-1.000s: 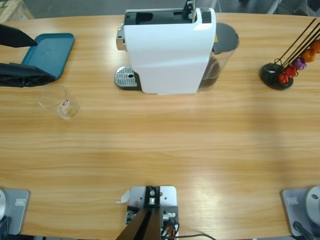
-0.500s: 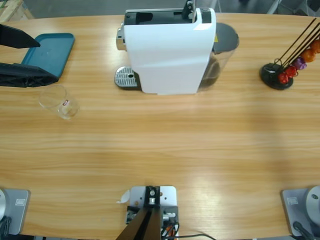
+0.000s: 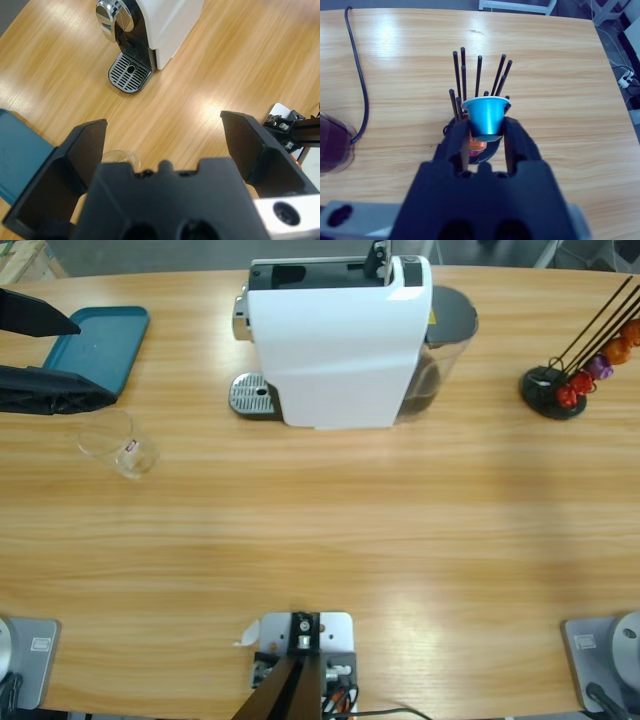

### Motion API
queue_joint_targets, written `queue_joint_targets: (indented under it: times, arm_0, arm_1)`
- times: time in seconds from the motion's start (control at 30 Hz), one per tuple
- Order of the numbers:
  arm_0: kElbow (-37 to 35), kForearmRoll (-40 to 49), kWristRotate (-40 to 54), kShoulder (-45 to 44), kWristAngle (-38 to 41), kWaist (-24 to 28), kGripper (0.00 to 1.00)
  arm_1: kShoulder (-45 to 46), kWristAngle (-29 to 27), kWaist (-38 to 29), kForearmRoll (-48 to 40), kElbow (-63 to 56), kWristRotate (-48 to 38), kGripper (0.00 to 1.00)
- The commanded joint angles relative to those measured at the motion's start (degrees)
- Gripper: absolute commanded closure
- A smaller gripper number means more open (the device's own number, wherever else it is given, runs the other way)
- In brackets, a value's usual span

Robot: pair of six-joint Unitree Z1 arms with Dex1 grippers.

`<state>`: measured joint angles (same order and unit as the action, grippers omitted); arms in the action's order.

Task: Pour coffee

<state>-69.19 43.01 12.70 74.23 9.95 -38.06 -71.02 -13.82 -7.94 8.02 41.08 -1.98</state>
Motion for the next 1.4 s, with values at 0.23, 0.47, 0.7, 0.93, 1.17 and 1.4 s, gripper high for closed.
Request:
queue_joint_targets:
  times: [0.23,0.47,0.7,0.93,1.17,1.4]
  arm_0:
    - [1.2,-0.6,-1.0,2.7,-0.4,-0.6,0.018]
    - [1.5,-0.6,-1.2,2.5,-0.3,-0.6,0.018]
    - [2.0,-0.6,-1.3,2.3,-0.3,-0.6,0.018]
    - [2.1,-0.6,-1.3,2.3,-0.3,-0.7,0.018]
    - [2.2,-0.6,-1.5,2.3,-0.3,-1.1,0.018]
    - [2.3,-0.6,-2.2,2.0,-0.3,-1.6,0.018]
  arm_1:
    - [-0.7,0.7,1.0,-1.0,-1.7,1.1,0.812]
    - [0.7,-0.6,1.0,-1.0,-0.2,2.5,0.860]
    - [1.3,-0.3,1.0,-0.7,0.5,2.5,0.860]
    - [3.3,-0.7,1.0,2.0,2.3,2.9,0.860]
    - [5.8,-2.5,-0.4,6.9,7.2,4.3,0.860]
    - [11.5,0.5,-7.5,15.1,11.9,5.0,0.860]
